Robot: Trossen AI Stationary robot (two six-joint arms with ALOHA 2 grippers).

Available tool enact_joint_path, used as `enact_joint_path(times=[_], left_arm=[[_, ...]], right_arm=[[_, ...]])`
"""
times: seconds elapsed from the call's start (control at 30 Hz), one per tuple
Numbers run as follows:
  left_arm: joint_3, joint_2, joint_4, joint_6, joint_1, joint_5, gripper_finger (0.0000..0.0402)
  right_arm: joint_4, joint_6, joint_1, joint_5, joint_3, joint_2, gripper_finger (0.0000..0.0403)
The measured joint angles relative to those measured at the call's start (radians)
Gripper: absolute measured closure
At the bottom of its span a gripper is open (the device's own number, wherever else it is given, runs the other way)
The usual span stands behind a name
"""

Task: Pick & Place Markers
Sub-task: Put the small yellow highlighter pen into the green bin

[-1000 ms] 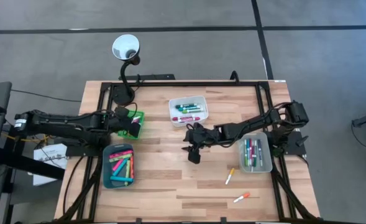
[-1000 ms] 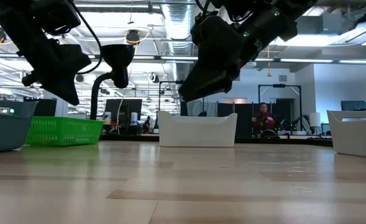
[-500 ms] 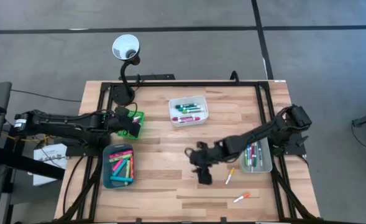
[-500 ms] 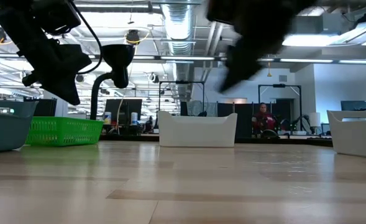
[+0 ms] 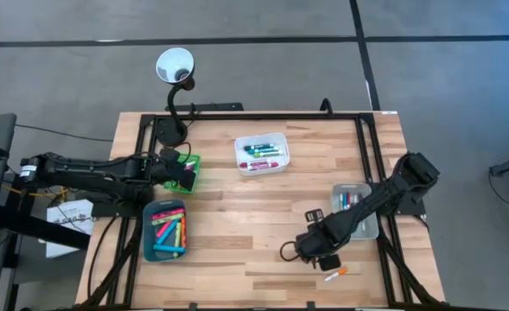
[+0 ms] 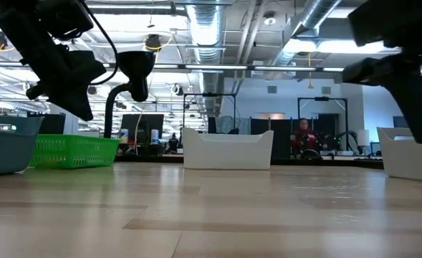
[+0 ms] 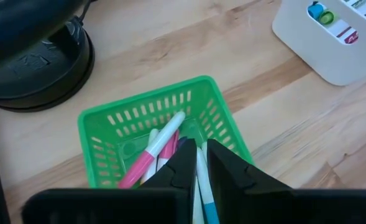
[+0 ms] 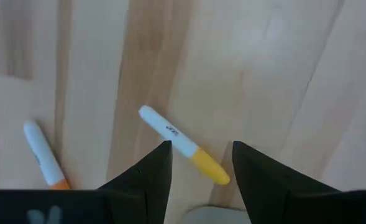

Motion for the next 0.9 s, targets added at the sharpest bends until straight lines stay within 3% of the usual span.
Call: enact_joint_path(times=[0.3, 0.53, 0.9], left_arm=[[0.000, 0.000, 0.007, 0.000, 0.000, 0.000, 0.0366], [0.000, 0.000, 0.008, 0.000, 0.000, 0.000, 0.0366], [0.000, 0.000, 0.012, 0.000, 0.000, 0.000, 0.0367]], right_arm=[[0.028, -0.104, 0.031, 0.001, -0.007, 0.000, 0.0243], [0.118, -0.108, 0.031, 0.002, -0.112, 0.000, 0.0243], [0.273, -0.270, 0.004, -0.001, -0.241, -0.007, 0.0257]])
